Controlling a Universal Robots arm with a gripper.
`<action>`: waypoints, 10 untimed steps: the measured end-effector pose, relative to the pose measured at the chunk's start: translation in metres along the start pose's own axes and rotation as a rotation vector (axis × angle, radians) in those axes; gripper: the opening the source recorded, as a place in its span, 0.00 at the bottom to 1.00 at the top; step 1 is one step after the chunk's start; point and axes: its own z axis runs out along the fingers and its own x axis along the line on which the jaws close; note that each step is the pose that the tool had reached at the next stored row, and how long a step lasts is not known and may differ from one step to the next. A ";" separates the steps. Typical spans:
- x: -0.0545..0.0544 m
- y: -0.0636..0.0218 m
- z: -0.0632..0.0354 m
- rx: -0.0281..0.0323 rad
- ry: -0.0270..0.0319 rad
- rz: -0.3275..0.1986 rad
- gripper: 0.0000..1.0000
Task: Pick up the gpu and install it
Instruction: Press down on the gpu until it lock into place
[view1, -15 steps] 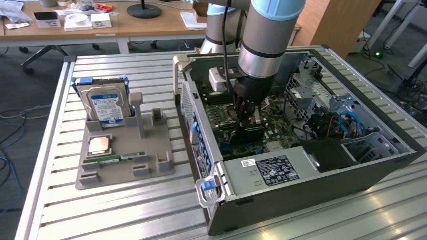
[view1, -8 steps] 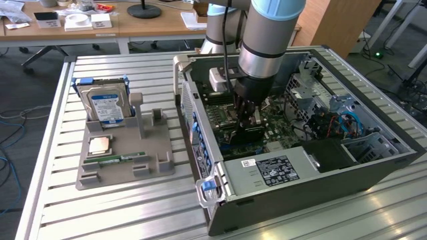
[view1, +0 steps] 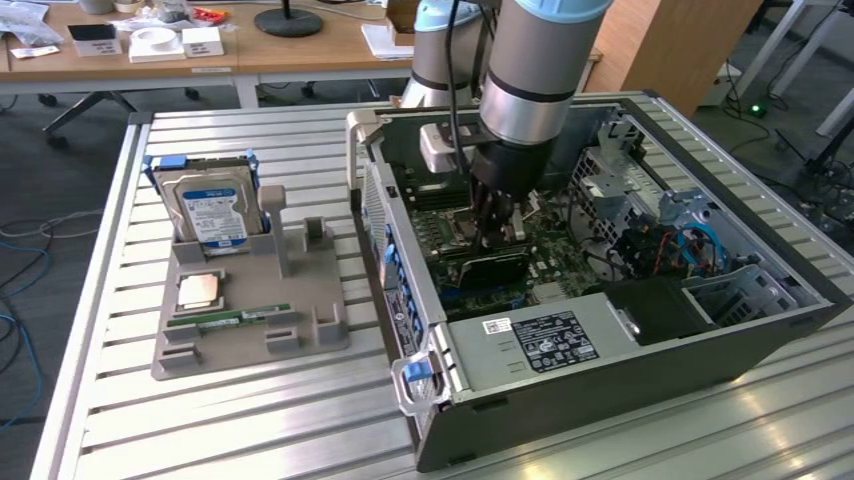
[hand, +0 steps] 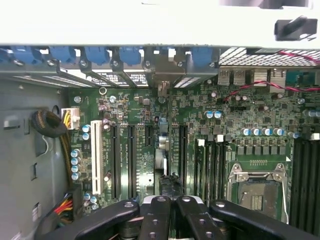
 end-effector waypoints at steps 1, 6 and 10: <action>0.000 0.0000 -0.0020 0.0000 0.0000 0.000 0.11; 0.000 -0.0007 -0.0108 0.0000 0.0000 0.000 0.11; 0.000 -0.0024 -0.0124 0.0000 -0.0004 0.000 0.11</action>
